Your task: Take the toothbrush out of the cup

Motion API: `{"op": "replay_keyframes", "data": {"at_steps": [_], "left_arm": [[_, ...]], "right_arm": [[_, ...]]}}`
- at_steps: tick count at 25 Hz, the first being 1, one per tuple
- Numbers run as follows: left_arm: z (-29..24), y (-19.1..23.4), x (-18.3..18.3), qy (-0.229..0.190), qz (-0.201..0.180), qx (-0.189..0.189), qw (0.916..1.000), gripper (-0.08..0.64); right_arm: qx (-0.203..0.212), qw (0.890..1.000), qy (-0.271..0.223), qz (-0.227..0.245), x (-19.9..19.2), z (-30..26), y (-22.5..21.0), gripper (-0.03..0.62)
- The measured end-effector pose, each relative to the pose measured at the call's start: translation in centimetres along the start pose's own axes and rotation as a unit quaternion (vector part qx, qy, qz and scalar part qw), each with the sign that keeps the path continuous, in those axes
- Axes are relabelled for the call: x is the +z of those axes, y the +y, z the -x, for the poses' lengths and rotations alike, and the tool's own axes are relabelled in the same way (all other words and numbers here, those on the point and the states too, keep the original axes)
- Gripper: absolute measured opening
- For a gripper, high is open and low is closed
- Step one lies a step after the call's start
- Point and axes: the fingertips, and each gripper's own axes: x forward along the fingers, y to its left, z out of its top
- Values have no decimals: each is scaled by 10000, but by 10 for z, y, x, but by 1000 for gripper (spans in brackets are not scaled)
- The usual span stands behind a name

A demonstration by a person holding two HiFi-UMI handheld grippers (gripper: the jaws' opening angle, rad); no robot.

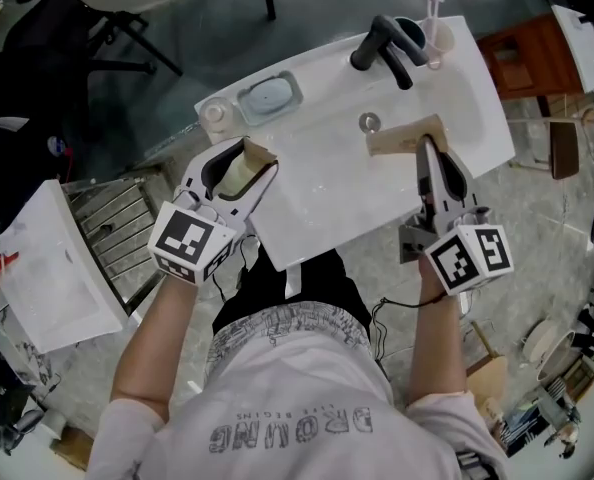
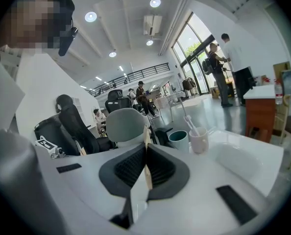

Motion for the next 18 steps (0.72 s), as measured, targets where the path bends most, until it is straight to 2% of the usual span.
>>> {"op": "replay_keyframes", "data": {"at_steps": [18], "left_arm": [[31,-6,55,-495,-301,90,9983,214]], "right_arm": [[149,9991,-376,121,32,15,29,11]]}}
